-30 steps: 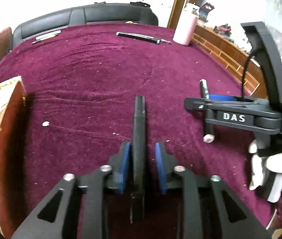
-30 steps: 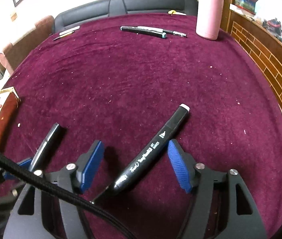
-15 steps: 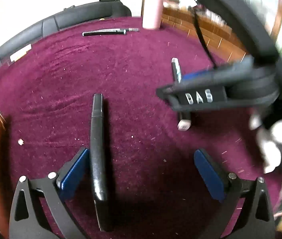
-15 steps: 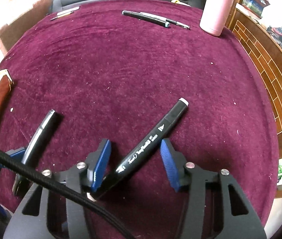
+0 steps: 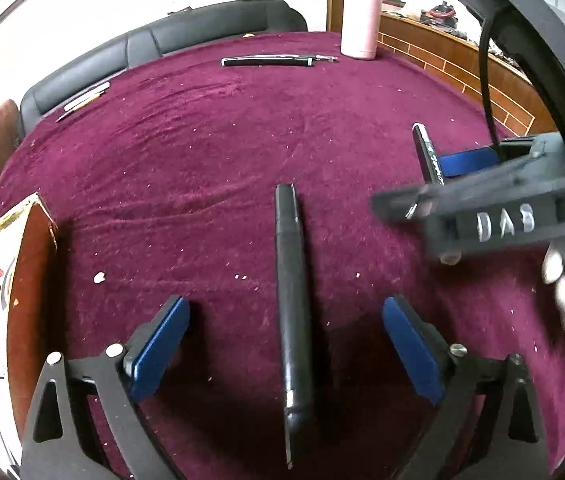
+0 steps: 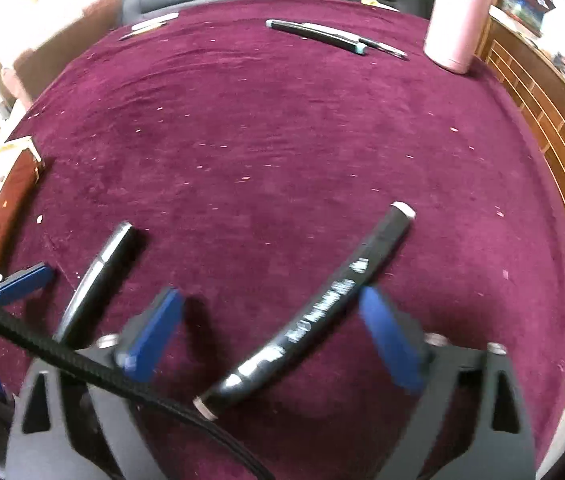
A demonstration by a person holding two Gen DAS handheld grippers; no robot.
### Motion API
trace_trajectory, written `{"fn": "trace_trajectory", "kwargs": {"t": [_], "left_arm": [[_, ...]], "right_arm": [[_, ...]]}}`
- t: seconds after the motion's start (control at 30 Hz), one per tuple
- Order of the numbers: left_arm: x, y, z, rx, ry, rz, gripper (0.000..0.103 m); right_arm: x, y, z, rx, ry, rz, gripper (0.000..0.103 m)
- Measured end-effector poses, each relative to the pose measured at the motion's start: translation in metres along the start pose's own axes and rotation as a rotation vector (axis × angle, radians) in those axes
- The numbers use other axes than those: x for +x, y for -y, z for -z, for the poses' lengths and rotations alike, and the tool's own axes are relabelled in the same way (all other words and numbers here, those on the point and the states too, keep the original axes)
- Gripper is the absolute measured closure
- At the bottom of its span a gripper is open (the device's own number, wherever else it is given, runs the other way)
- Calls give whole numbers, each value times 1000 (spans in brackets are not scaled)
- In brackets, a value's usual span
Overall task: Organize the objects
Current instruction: 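Grasp the thick black white-capped marker with the right tool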
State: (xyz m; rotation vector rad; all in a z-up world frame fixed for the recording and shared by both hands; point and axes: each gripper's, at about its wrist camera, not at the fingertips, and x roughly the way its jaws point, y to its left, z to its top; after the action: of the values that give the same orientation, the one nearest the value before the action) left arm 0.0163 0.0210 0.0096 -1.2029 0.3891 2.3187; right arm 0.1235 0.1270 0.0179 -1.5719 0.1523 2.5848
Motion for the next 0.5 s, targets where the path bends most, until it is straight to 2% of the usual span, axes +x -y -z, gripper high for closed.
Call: {"fn": "trace_trajectory", "kwargs": {"t": [0.03,0.1,0.33,0.37,0.4,0.43,0.47,0.5], "left_arm": [[0,0,0,4,-1,5,5],[1,1,-1,10,-11,30,2],[-4,3,3,9,-3,32,2],[-4,2,3,1,0,38,3],[-3,1,2,-1,0,36,5],[-4,2,3,-6,-5,17,11],[-7,2,4,-14,-3,13,16],[-11,5,4,-8,3,15,40]], "right_arm": [[2,-6,0,-19,5,31,0],[3,-6,-1,2,-1,27,0],[3,-4,-6,5,-68,30,2],[-1,-5,-5,10,-58,37,12],[-8,-6,-3,10,-39,39,38],[-14,-8,0,4,-27,39,57],[-19,-8,5,-2,-28,38,85],[-20,-7,7,0,-30,34,90]]}}
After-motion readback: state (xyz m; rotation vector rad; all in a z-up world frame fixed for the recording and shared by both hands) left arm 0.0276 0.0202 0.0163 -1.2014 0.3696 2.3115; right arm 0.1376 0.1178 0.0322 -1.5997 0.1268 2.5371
